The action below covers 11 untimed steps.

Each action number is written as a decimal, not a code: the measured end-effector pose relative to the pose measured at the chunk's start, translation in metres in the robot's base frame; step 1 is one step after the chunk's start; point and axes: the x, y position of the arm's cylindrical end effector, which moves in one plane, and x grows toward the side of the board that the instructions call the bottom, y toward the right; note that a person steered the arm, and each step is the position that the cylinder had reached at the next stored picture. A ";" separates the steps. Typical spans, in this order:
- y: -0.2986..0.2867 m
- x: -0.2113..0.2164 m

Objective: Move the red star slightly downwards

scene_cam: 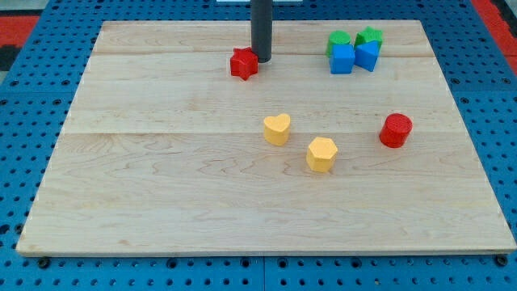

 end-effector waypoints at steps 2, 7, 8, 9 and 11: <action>0.000 -0.032; -0.008 0.084; 0.000 0.054; -0.011 0.011; -0.084 0.046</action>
